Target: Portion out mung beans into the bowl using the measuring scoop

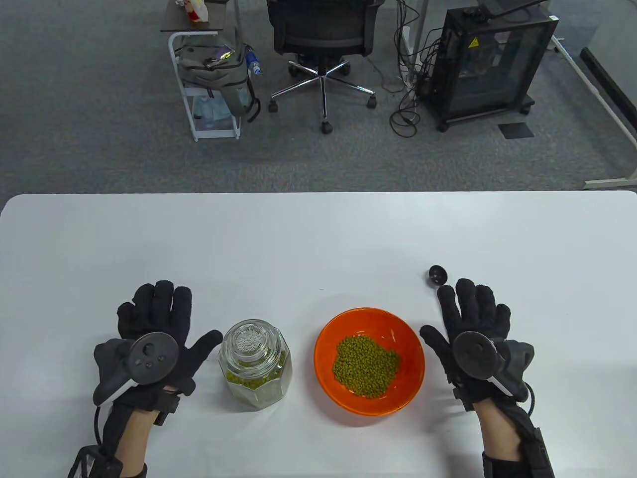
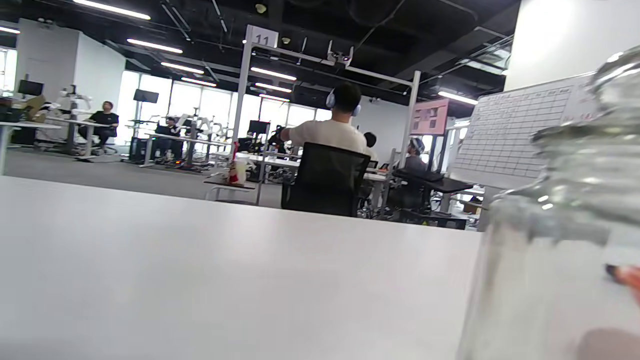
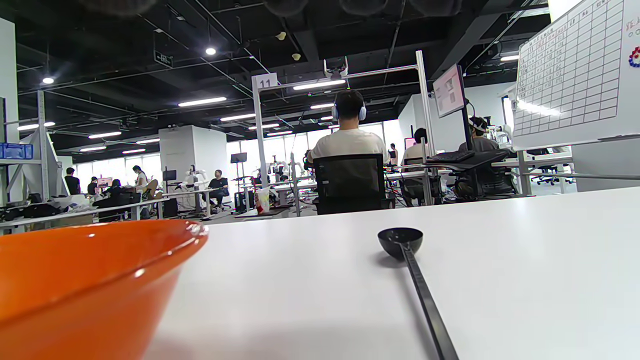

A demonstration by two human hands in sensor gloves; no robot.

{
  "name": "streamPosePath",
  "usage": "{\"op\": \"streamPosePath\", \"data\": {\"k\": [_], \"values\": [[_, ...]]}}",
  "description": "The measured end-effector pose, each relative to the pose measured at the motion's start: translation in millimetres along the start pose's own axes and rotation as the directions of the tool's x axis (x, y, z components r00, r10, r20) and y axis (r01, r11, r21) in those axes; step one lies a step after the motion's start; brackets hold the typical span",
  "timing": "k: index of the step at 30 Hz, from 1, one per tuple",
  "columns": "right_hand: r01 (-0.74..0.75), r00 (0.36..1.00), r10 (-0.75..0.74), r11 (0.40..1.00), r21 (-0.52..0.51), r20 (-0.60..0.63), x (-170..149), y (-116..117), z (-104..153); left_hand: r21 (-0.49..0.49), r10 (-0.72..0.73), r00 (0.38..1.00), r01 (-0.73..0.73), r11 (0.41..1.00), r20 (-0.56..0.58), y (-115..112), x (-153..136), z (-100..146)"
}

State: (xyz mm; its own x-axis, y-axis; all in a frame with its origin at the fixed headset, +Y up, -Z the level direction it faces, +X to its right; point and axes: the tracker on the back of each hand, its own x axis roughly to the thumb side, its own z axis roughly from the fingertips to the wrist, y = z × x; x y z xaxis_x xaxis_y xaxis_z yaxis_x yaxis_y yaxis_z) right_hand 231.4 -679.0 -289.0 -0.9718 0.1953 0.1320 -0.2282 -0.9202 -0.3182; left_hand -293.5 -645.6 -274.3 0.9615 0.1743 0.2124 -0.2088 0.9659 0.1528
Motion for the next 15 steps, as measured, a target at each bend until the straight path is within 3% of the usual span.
{"op": "streamPosePath", "data": {"k": [6,15], "values": [[-0.009,1.0,0.009,1.0,0.004,0.008,2,1,0,-0.018,-0.084,0.991,0.082,0.996,-0.102,-5,-24,-1],[-0.01,1.0,0.01,1.0,0.019,0.024,4,4,1,-0.029,-0.074,0.989,0.071,0.997,-0.132,-9,-34,2]]}}
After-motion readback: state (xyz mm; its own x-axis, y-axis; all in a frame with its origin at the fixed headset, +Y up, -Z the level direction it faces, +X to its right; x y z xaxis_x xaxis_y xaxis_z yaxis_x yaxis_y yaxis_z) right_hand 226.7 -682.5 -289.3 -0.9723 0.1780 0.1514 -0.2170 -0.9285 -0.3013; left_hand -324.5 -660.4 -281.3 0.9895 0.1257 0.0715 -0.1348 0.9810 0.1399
